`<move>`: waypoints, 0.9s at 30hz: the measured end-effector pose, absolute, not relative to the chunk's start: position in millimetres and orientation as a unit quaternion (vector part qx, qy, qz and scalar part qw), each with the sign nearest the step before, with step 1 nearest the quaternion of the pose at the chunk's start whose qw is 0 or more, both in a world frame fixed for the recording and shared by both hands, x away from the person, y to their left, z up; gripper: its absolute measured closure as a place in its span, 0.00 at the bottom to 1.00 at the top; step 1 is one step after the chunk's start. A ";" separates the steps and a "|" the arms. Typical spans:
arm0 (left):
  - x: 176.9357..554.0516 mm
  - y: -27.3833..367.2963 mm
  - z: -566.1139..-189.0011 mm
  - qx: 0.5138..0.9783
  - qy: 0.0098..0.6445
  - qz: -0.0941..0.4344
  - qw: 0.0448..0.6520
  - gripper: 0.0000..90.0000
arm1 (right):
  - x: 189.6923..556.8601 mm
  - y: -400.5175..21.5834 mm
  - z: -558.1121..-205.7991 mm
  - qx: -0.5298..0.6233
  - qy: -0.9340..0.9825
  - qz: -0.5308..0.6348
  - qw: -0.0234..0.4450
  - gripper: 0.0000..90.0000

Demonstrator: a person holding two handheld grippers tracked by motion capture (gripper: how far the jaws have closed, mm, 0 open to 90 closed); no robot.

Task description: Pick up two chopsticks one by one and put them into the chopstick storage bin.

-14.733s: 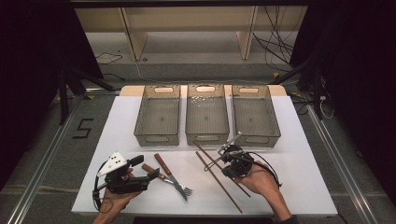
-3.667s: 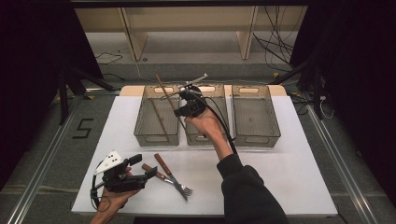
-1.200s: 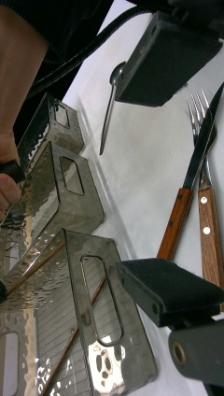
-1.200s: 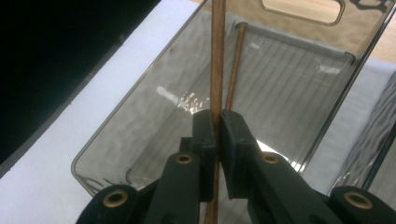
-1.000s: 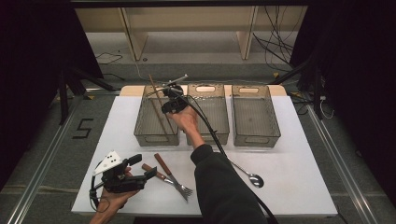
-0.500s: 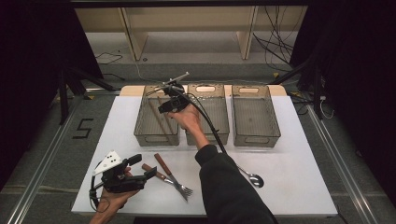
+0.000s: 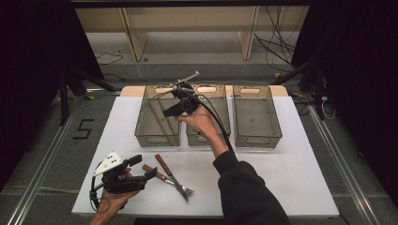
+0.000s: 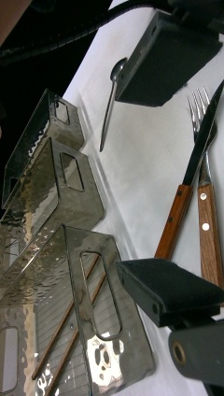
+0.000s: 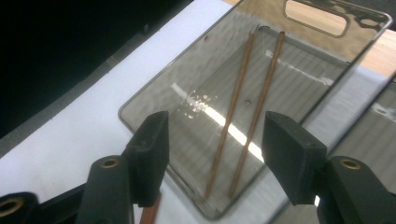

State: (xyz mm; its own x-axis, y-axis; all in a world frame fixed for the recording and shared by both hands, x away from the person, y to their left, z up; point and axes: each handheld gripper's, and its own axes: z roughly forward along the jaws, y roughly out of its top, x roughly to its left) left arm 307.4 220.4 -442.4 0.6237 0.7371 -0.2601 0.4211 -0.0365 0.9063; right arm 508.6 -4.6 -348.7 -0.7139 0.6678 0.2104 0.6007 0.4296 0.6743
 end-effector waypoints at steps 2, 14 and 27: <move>307.3 220.4 -442.3 0.706 0.411 0.141 0.560 0.17 | 504.0 -10.6 -347.2 0.372 0.846 0.379 0.048 0.45; 307.1 220.1 -442.5 0.706 0.412 0.141 0.558 0.17 | 468.6 -48.4 -337.2 0.348 0.854 0.382 0.056 0.38; 307.2 219.6 -443.0 0.706 0.413 0.142 0.557 0.17 | 447.1 -89.6 -345.7 0.355 0.850 0.383 0.066 0.36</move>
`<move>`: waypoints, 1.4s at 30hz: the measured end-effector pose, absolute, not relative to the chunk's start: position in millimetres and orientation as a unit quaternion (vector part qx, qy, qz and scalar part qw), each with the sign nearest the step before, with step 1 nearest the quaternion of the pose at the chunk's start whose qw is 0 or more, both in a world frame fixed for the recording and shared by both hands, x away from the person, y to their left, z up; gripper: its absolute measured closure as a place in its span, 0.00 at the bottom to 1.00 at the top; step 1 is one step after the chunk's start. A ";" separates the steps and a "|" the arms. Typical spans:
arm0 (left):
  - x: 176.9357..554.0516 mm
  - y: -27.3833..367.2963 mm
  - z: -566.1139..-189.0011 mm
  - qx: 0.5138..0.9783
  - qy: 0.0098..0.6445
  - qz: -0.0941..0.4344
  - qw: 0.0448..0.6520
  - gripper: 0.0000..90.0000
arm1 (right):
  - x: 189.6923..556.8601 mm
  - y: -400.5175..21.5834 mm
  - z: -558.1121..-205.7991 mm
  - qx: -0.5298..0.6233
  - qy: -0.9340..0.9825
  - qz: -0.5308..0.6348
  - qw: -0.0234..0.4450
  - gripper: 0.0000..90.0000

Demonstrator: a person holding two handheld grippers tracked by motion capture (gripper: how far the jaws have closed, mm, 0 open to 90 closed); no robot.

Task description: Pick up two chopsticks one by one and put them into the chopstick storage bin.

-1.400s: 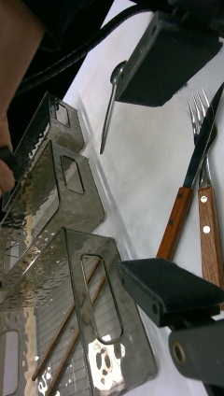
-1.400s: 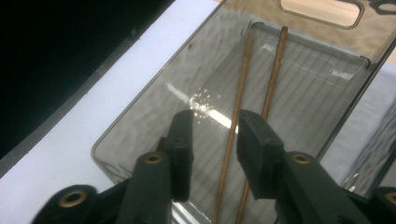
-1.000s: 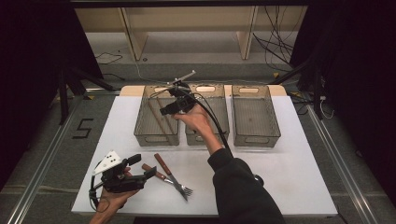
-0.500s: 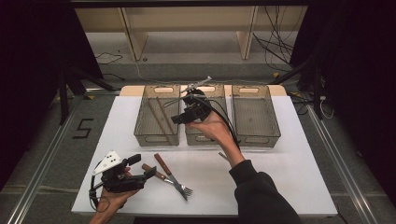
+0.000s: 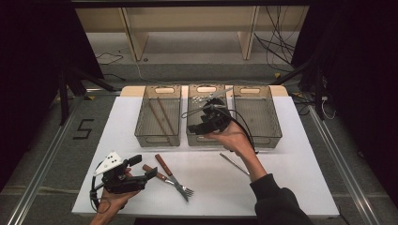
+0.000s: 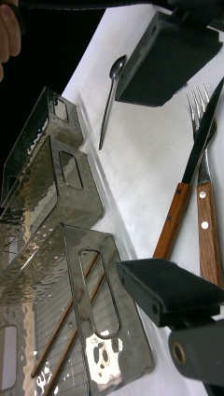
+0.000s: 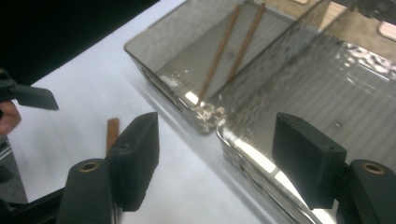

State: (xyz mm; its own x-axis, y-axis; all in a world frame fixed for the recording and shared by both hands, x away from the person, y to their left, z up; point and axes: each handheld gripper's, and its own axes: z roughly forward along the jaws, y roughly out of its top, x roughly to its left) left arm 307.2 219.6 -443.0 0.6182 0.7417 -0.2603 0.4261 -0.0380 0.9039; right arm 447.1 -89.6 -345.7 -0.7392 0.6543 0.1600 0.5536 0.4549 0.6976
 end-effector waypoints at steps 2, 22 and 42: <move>307.5 220.0 -443.0 0.707 0.412 0.143 0.556 0.17 | 443.6 -97.3 -347.4 0.359 0.847 0.387 0.065 0.35; 307.6 219.9 -443.5 0.707 0.415 0.143 0.555 0.17 | 416.9 -155.4 -372.6 0.384 0.842 0.373 0.061 0.32; 309.6 218.4 -443.6 0.709 0.415 0.141 0.553 0.17 | 398.2 -187.5 -400.2 0.399 0.852 0.336 0.050 0.27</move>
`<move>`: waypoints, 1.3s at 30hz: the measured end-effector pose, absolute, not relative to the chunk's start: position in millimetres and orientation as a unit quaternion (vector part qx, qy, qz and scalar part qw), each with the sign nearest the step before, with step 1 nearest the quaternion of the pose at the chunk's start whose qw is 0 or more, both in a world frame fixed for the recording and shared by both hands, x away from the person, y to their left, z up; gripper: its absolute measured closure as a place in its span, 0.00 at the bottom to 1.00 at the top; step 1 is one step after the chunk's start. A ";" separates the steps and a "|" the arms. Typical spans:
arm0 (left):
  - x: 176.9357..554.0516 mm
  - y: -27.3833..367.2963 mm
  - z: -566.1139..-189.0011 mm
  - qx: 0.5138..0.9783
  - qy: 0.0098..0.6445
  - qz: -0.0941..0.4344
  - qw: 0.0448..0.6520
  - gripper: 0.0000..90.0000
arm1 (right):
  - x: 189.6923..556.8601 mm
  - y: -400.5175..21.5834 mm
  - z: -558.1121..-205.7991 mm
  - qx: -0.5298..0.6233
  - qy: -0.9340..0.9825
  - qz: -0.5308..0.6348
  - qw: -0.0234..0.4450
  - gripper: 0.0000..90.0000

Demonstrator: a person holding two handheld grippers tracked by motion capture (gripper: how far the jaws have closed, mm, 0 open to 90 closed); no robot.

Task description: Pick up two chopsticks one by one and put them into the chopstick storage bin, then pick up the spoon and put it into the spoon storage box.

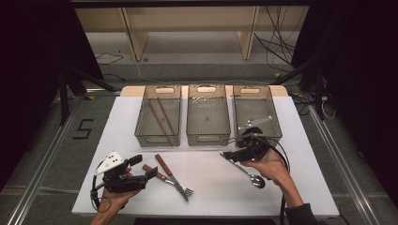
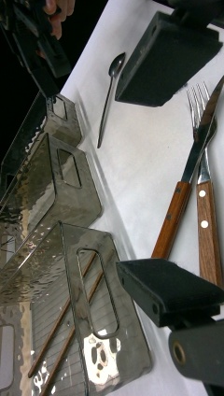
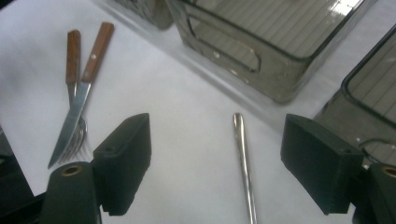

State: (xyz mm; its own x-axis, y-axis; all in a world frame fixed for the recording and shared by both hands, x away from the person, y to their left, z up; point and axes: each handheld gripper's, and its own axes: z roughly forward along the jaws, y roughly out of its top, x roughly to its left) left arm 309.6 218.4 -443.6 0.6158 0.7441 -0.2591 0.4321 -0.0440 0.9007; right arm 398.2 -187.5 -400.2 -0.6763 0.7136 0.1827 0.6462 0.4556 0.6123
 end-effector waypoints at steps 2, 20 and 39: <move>309.8 218.2 -443.5 0.709 0.414 0.141 0.553 0.17 | 397.7 -188.1 -403.3 0.398 0.856 0.326 0.049 0.27; 307.5 219.7 -443.8 0.708 0.414 0.141 0.555 0.17 | 394.3 -193.0 -429.0 0.390 0.892 0.225 0.042 0.31; 306.4 217.8 -442.9 0.712 0.411 0.142 0.551 0.17 | 402.1 -194.5 -443.6 0.383 0.911 0.151 0.028 0.65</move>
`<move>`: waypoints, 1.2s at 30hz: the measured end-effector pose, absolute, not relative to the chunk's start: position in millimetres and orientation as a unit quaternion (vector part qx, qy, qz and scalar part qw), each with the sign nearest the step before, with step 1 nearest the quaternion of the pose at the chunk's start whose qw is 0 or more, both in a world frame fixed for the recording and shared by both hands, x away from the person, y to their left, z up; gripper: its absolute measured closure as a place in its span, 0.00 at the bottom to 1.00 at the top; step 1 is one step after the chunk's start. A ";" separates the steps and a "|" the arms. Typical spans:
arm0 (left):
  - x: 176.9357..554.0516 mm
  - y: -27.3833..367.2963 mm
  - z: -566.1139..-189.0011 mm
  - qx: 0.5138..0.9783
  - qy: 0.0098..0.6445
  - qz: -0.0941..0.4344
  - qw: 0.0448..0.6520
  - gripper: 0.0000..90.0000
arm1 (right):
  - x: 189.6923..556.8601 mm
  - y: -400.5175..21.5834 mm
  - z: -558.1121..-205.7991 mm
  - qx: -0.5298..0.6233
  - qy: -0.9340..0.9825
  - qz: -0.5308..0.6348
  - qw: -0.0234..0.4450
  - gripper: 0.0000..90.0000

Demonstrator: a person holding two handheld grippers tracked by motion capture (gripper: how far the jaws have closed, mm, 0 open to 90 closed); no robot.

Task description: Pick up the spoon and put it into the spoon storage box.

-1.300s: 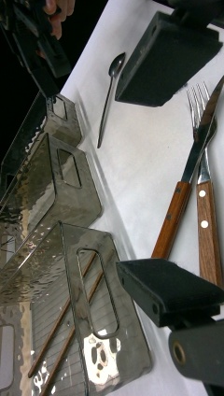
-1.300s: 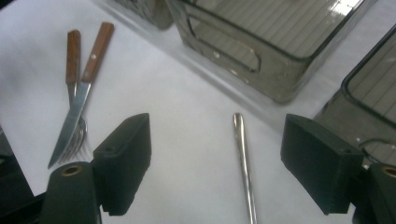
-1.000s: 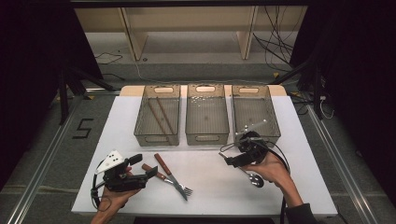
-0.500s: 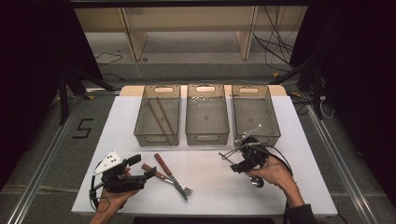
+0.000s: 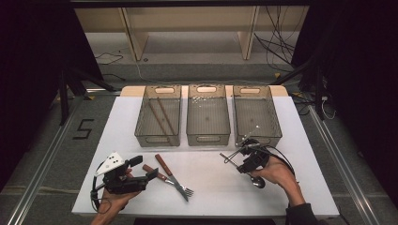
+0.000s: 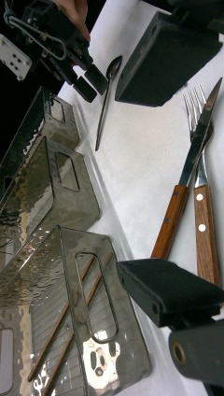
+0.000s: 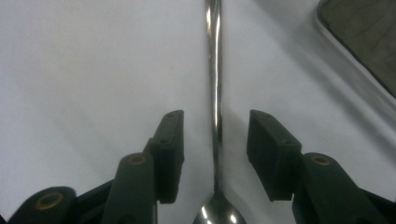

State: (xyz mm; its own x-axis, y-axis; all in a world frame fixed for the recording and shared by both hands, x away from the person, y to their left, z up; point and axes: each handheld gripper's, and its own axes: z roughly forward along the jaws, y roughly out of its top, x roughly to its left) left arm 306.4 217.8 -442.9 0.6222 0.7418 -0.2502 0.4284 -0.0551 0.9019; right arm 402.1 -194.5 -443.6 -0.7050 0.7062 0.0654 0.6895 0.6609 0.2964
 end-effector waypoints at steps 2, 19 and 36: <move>306.4 218.2 -443.4 0.712 0.411 0.141 0.551 0.17 | 402.4 -194.3 -445.0 0.381 0.913 0.141 0.025 0.67; 306.2 217.9 -443.5 0.714 0.409 0.142 0.550 0.17 | 404.1 -188.5 -454.8 0.361 0.928 0.092 0.027 0.83; 306.2 218.1 -443.6 0.714 0.409 0.143 0.551 0.17 | 406.5 -182.4 -454.5 0.354 0.932 0.072 0.024 0.95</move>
State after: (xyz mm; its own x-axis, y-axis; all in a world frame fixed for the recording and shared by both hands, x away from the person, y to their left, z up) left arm 306.2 218.1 -443.6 0.6250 0.7408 -0.2462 0.4262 -0.0596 0.9027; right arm 406.5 -182.4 -454.5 -0.7488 0.6627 0.0060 0.6558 0.7396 0.1513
